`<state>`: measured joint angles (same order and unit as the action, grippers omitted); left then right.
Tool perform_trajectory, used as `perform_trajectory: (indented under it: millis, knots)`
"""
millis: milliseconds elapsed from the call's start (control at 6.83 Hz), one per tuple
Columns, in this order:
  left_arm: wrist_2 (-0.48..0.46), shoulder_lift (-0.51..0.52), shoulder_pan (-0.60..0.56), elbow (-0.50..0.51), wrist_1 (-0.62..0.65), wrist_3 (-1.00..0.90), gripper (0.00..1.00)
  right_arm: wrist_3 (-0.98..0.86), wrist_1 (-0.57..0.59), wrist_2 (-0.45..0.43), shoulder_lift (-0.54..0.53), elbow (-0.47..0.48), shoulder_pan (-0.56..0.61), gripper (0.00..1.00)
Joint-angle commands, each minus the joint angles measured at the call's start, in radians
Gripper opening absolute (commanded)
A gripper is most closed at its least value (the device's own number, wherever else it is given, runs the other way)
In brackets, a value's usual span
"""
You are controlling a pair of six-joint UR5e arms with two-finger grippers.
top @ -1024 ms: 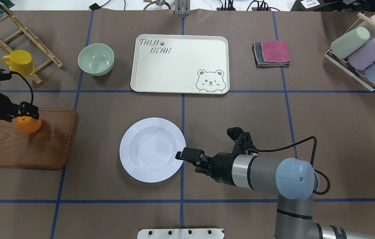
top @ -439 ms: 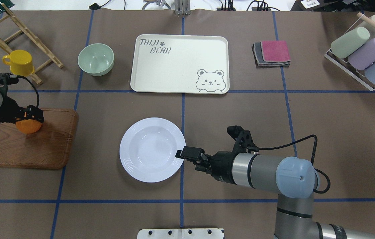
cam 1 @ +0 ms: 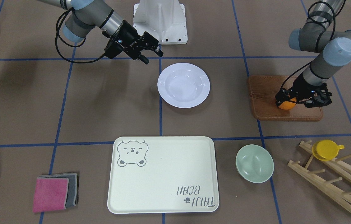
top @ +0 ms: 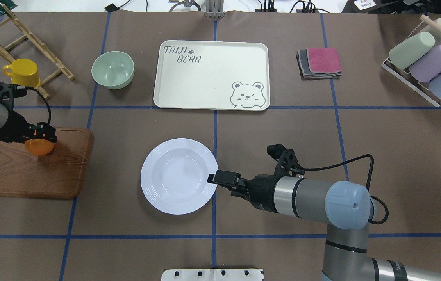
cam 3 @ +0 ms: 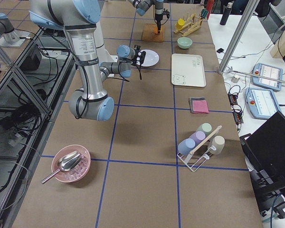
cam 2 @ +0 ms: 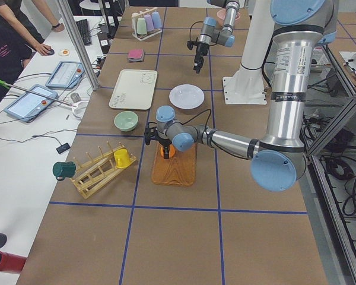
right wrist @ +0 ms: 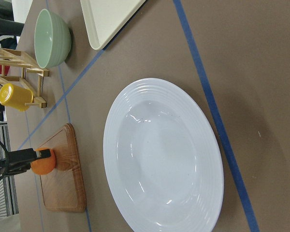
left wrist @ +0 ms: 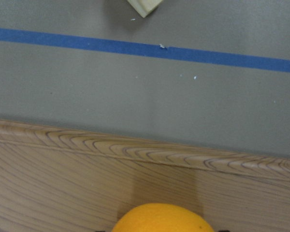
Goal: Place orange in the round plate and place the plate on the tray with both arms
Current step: 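Carry the orange with the left gripper and drop it onto the white plate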
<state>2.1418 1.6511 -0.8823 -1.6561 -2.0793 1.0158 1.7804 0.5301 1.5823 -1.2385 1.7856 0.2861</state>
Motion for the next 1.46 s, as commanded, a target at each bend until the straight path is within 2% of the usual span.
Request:
perform_trajectory:
  millis: [0, 146, 293, 439, 732, 1171, 1317]
  knots:
    - [0.012, 0.124, 0.000, -0.078, 0.184, 0.068, 0.67, -0.044, -0.008, -0.004, 0.014, -0.062, 0.025, 0.99]
    - [0.006, 0.195, 0.011, -0.109, 0.253, 0.137, 0.67, -0.046, -0.015, -0.005, 0.093, -0.136, 0.034, 0.99]
    - [-0.005, 0.231, 0.057, -0.131, 0.261, 0.221, 0.67, -0.044, -0.045, -0.028, 0.117, -0.176, 0.034, 0.99]
    - [-0.069, 0.284, 0.130, -0.134, 0.268, 0.303, 0.67, -0.046, -0.167, -0.037, 0.129, -0.258, 0.034, 0.99]
    - [-0.144, 0.430, 0.265, -0.133, 0.394, 0.387, 0.67, -0.046, -0.185, -0.034, 0.131, -0.281, 0.045, 0.99]
    - [-0.200, 0.440, 0.394, -0.116, 0.381, 0.411, 0.68, -0.039, -0.180, -0.028, 0.126, -0.282, 0.045, 0.99]
    - [-0.201, 0.443, 0.405, -0.097, 0.366, 0.412, 0.70, -0.039, -0.180, -0.028, 0.129, -0.284, 0.042, 0.99]
